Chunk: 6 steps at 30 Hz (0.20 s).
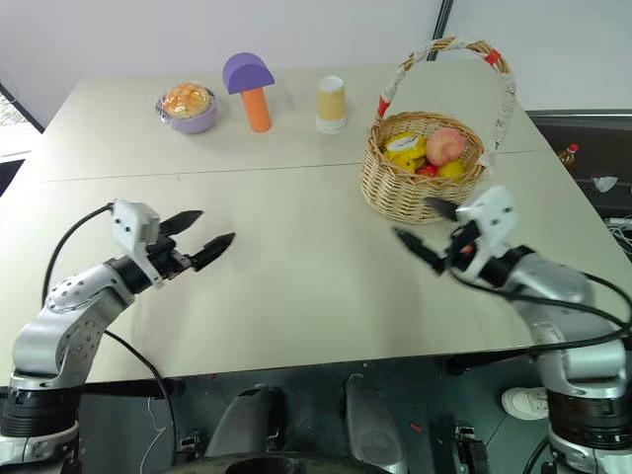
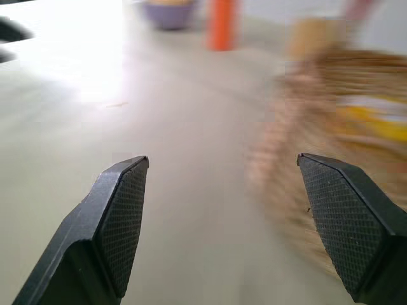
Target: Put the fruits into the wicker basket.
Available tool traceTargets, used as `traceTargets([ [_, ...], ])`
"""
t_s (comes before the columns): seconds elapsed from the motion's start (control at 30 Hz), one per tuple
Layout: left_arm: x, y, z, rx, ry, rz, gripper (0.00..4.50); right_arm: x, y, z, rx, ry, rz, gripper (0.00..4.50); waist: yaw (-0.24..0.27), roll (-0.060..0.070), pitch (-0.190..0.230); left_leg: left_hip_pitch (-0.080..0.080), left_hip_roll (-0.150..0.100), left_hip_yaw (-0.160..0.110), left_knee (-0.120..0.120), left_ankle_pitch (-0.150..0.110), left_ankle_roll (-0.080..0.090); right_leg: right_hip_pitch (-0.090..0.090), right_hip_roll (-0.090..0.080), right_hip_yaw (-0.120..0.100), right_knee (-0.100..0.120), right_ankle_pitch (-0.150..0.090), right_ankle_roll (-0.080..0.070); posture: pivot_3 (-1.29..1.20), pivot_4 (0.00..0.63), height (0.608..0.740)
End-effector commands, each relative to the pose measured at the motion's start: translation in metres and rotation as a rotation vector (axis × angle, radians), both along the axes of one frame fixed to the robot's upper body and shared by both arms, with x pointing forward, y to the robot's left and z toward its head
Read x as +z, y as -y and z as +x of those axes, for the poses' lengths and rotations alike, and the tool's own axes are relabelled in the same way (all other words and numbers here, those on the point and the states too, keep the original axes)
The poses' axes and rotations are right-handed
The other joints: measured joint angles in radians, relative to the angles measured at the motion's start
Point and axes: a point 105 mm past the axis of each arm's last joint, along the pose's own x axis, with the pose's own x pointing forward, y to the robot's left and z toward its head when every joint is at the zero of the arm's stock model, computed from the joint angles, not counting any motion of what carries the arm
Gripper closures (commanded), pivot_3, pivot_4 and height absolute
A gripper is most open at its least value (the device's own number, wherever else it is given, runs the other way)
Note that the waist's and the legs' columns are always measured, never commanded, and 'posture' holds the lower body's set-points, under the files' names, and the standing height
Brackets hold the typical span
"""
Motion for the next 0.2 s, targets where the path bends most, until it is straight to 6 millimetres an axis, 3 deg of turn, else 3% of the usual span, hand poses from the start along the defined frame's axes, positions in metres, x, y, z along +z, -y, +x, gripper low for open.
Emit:
traceTargets([
  [0.03, 0.005, -0.013, -0.007, 0.058, 0.044, 0.009, 0.0, 0.002, -0.016, 0.007, 0.039, 0.056, -0.011, 0.6, 0.005, 0.0, 0.0, -0.001, 0.0, 0.0, 0.0, 0.0, 0.0, 0.0, -0.001, 0.0, 0.0, 0.0, 0.0, 0.0, 0.15, 0.74],
  [0.2, -0.002, -0.022, -0.017, 0.097, 0.029, 0.002, 0.0, -0.002, -0.023, 0.018, 0.053, 0.055, -0.001, 0.6, 0.013, -0.001, 0.0, -0.002, 0.0, 0.001, 0.001, 0.0, 0.0, 0.0, -0.004, 0.0, -0.002, 0.0, 0.0, 0.0, 0.15, 0.74],
])
